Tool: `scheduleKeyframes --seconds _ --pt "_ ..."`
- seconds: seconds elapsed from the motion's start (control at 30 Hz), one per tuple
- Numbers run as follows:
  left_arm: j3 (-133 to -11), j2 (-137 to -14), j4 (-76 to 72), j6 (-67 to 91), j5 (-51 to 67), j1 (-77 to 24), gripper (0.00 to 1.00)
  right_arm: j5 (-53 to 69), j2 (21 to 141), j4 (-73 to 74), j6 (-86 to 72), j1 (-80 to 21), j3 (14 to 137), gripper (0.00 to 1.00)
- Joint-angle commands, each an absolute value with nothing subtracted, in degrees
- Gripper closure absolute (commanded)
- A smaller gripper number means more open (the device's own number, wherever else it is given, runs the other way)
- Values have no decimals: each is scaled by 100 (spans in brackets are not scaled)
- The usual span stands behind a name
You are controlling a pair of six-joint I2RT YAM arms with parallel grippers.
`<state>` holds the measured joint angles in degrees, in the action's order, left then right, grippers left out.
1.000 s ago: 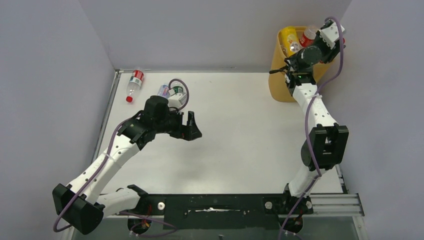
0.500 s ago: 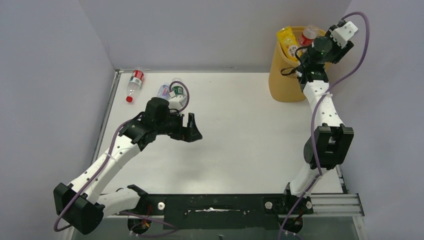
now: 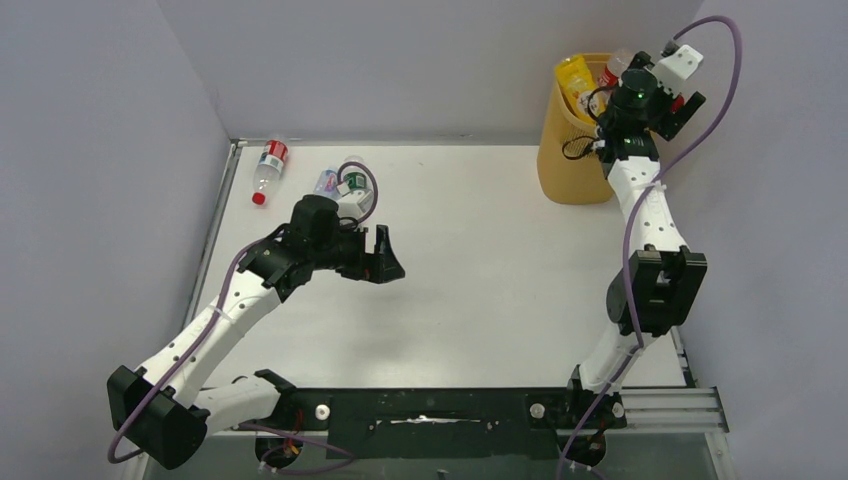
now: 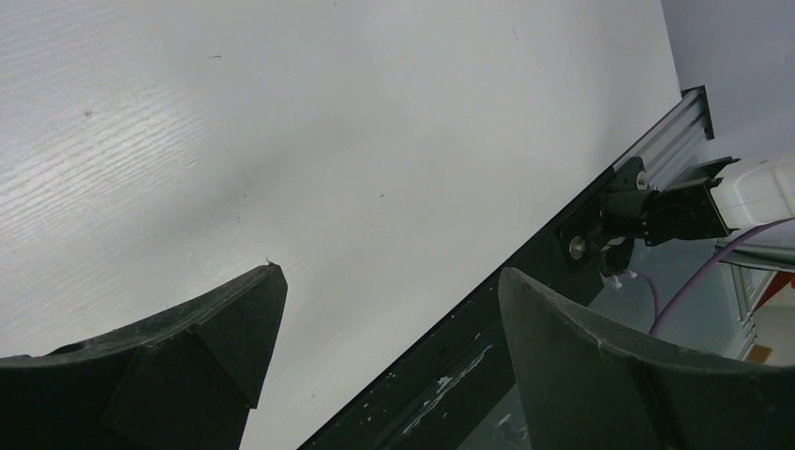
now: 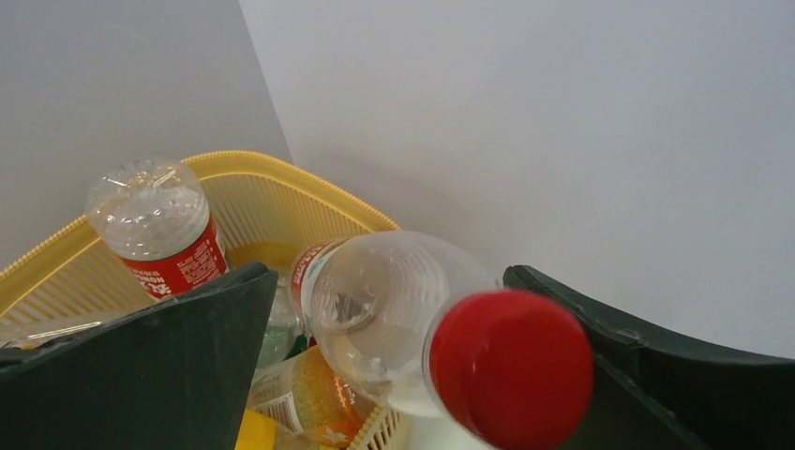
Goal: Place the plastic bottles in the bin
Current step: Place the plastic bottle in the trash bin, then pick up the plastic bottle at the center of the board.
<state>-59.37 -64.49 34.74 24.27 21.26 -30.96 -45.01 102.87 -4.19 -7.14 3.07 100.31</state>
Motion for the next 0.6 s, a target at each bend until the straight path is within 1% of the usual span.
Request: scheduleKeyframes --seconds 0.0,0.13,0.23,0.57 --pt "-6117 -6408 3283 2496 2003 -3085 15 -4176 9679 -264 -714 326 10547 2" --pt "-6257 -6528 3383 2522 1899 -3094 15 -3903 9556 -80 -628 338 10974 2" --pt "-6313 -6554 3397 2555 1873 -3093 15 -3731 9623 321 -636 341 11439 2" --pt "-6275 -6430 3420 2719 1773 -3137 15 -2826 9649 1169 -966 368 11934 2"
